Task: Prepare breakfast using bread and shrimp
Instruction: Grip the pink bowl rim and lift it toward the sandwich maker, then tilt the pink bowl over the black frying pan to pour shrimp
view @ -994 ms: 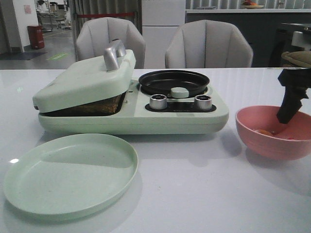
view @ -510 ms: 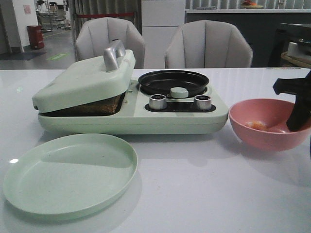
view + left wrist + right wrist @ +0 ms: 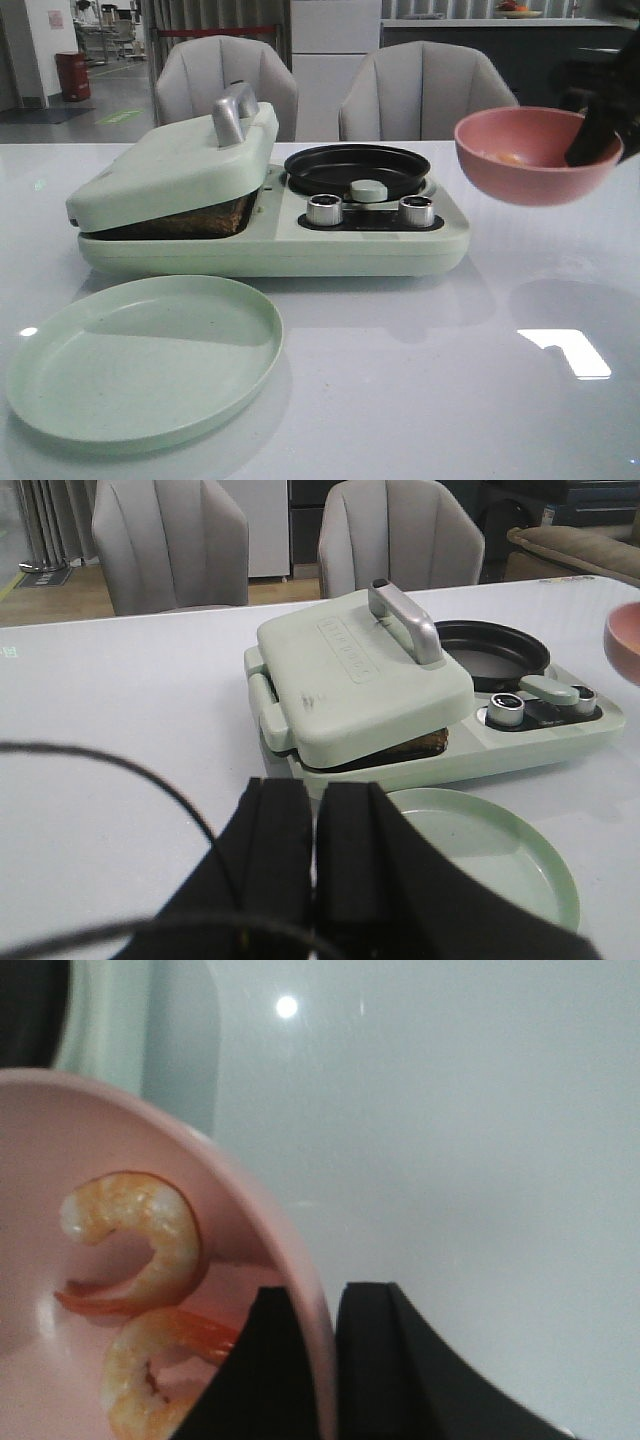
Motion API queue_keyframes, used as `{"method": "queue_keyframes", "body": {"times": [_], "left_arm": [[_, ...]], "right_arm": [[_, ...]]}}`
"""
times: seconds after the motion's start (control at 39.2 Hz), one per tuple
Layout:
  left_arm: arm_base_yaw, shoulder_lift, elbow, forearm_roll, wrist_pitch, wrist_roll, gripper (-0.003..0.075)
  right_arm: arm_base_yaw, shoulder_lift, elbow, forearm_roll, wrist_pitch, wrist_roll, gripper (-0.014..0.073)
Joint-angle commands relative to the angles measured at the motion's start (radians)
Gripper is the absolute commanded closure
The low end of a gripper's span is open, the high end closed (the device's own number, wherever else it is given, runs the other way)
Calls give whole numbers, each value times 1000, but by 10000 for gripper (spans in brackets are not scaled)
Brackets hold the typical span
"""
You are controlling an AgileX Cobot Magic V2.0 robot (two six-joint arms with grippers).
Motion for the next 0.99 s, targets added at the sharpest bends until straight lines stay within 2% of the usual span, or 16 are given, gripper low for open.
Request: {"method": "queue_keyframes", "body": {"times": [0.0, 0.13, 0.31, 0.56, 0.71, 0.97], "left_arm": [[-3, 13, -27, -10, -74, -7, 586], [-3, 13, -27, -10, -74, -7, 586], [-3, 13, -27, -10, -74, -7, 586], [-3, 13, -27, -10, -74, -7, 586], [-3, 13, -27, -10, -74, -7, 586], [-3, 13, -27, -10, -74, -7, 586]], "right_arm": [[19, -58, -117, 98, -18, -14, 451], [77, -58, -183, 130, -89, -50, 451], [180, -55, -164, 130, -340, -92, 451], [332, -54, 12, 106, -974, -92, 451], [383, -16, 92, 32, -1292, -91, 451], [389, 137, 102, -193, -1607, -92, 451]]}}
